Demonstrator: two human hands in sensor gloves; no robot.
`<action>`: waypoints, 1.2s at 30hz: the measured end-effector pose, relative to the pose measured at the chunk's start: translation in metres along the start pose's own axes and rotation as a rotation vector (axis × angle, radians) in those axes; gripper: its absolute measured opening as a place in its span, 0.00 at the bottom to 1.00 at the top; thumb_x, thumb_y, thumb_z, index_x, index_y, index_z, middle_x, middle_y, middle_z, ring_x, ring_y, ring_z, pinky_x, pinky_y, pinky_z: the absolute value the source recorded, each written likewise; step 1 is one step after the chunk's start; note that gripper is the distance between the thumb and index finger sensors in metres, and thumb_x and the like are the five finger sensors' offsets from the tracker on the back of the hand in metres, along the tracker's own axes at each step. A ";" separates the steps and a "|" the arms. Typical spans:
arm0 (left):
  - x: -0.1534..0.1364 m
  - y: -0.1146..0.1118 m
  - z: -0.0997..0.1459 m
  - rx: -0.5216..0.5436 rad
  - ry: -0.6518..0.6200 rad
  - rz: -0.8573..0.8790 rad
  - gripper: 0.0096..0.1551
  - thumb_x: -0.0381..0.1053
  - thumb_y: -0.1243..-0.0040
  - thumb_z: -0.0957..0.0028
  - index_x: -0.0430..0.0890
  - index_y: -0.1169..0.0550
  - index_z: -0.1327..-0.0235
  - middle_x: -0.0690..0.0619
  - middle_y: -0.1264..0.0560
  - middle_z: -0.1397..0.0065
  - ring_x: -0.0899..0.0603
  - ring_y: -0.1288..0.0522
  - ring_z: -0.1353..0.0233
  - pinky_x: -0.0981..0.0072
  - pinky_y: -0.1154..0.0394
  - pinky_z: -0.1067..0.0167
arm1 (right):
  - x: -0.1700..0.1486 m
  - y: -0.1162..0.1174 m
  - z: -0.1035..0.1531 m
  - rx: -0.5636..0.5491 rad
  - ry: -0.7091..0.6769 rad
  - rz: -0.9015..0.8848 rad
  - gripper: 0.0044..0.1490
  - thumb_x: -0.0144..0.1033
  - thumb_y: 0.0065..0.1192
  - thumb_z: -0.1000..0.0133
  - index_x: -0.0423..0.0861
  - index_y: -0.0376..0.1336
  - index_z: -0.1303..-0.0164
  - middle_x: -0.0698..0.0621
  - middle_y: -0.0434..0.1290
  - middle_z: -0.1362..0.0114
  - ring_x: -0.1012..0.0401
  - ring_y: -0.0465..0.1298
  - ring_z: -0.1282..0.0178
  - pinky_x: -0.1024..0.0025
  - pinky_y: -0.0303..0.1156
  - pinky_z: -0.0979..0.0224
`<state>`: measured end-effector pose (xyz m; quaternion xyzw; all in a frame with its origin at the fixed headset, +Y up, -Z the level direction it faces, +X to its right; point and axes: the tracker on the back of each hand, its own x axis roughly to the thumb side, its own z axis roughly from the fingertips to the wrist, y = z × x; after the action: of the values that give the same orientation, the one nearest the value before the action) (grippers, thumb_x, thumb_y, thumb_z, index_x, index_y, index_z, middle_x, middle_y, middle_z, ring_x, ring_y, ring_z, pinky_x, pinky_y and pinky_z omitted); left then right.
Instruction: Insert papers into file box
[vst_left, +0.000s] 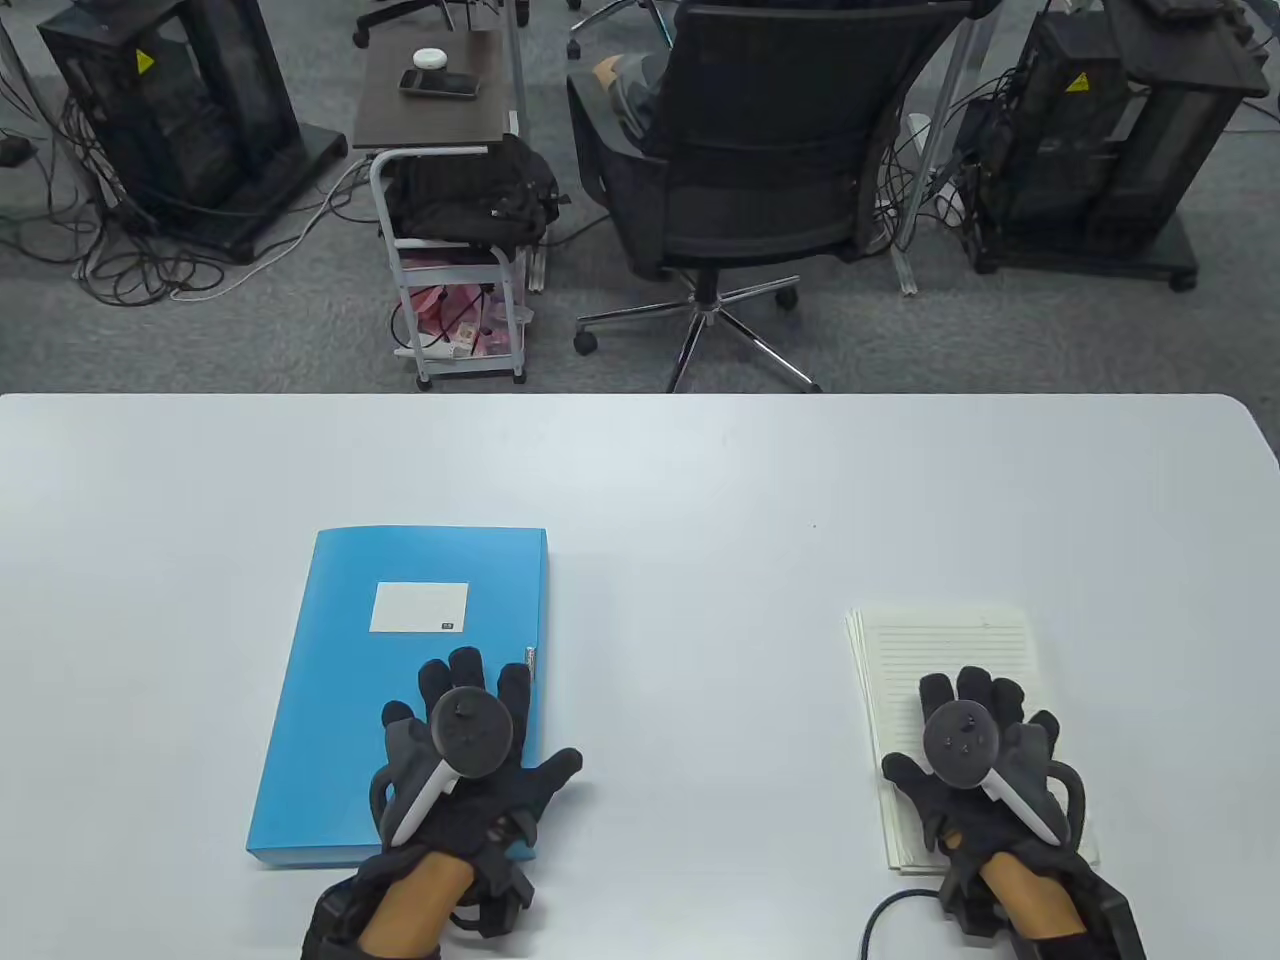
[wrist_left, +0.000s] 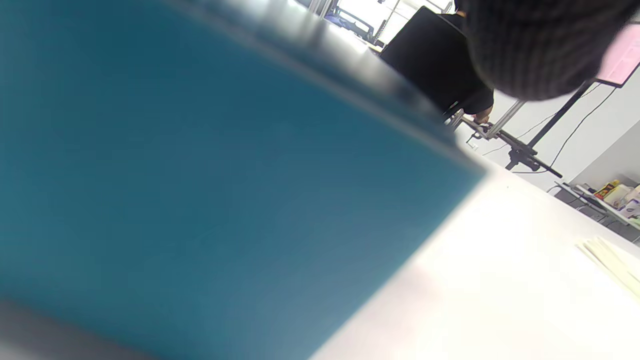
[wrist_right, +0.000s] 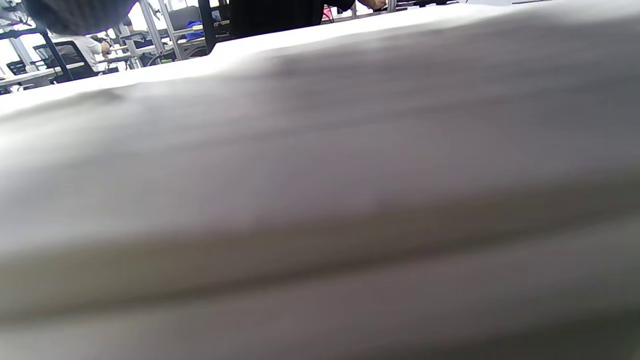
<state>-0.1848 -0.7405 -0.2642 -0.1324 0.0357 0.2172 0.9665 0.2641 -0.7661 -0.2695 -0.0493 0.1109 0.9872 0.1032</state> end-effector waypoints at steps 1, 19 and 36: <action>0.000 0.000 0.000 0.001 -0.002 -0.003 0.60 0.80 0.48 0.64 0.64 0.58 0.23 0.52 0.77 0.22 0.38 0.79 0.21 0.31 0.82 0.36 | -0.001 -0.001 0.001 -0.004 0.003 -0.008 0.56 0.62 0.47 0.53 0.52 0.27 0.28 0.42 0.23 0.20 0.39 0.26 0.21 0.28 0.24 0.30; -0.079 0.079 -0.004 0.253 0.394 0.030 0.63 0.78 0.42 0.65 0.60 0.58 0.23 0.51 0.78 0.23 0.39 0.83 0.24 0.33 0.84 0.36 | -0.015 -0.010 -0.002 -0.066 0.042 -0.041 0.55 0.62 0.48 0.53 0.51 0.29 0.28 0.41 0.25 0.20 0.39 0.28 0.21 0.28 0.25 0.29; -0.181 0.061 -0.006 0.061 0.624 0.435 0.65 0.83 0.43 0.67 0.38 0.39 0.29 0.41 0.58 0.17 0.30 0.63 0.18 0.25 0.70 0.32 | -0.015 -0.003 -0.004 -0.031 0.043 -0.066 0.57 0.64 0.50 0.55 0.51 0.30 0.27 0.41 0.26 0.19 0.39 0.30 0.20 0.28 0.27 0.28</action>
<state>-0.3747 -0.7628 -0.2616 -0.1529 0.3620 0.3651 0.8439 0.2792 -0.7672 -0.2724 -0.0758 0.0961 0.9836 0.1326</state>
